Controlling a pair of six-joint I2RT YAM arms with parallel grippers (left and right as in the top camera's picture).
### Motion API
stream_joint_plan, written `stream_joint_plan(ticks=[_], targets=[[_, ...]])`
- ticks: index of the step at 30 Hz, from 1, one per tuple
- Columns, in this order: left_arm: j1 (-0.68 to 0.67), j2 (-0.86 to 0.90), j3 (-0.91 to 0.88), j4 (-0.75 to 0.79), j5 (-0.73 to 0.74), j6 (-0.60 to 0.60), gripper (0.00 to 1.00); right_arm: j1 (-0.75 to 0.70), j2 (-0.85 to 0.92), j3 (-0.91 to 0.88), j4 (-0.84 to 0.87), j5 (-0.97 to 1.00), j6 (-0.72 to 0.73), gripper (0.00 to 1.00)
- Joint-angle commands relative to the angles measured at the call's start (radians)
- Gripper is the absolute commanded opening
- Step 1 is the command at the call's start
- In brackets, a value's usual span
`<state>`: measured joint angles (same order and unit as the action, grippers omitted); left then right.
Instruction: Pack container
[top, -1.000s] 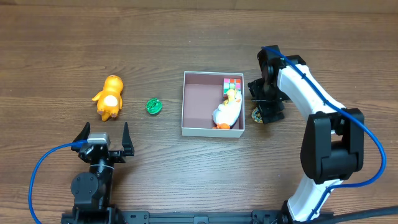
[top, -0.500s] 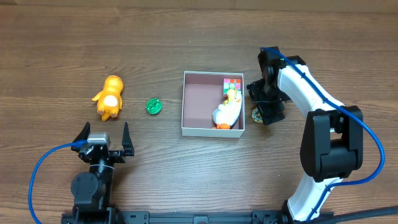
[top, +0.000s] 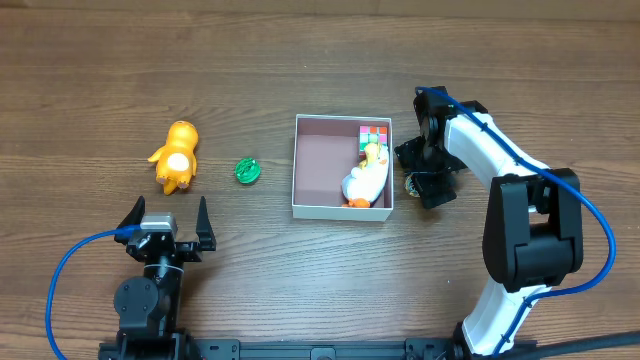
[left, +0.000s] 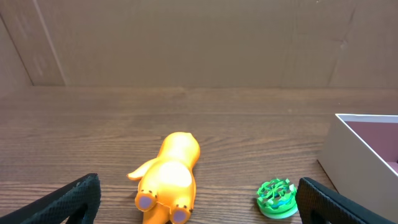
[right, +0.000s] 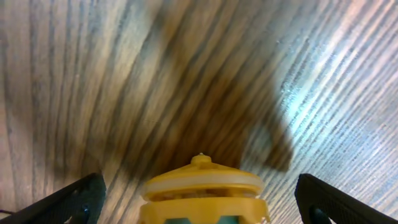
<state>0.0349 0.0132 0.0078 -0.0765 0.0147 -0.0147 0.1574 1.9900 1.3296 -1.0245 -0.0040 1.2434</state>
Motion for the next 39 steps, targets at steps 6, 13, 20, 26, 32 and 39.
stream_joint_plan(ticks=[6,13,20,26,32,39], targets=[[0.006,-0.007,-0.003,-0.001,-0.006,0.023,1.0,-0.003,0.011,-0.002,0.018,-0.005,-0.018,0.91],[0.006,-0.007,-0.003,-0.001,-0.006,0.023,1.0,-0.003,0.011,-0.002,0.021,-0.005,-0.018,0.82],[0.006,-0.007,-0.003,-0.001,-0.006,0.023,1.0,-0.003,0.011,-0.002,0.021,-0.005,-0.018,0.78],[0.006,-0.007,-0.003,-0.001,-0.006,0.023,1.0,-0.003,0.011,-0.002,0.023,-0.005,-0.018,0.7],[0.006,-0.007,-0.003,-0.001,-0.006,0.023,1.0,-0.003,0.011,-0.002,0.025,-0.005,-0.018,0.68],[0.006,-0.007,-0.003,-0.001,-0.006,0.023,1.0,-0.003,0.01,0.001,0.025,-0.005,-0.021,0.64]])
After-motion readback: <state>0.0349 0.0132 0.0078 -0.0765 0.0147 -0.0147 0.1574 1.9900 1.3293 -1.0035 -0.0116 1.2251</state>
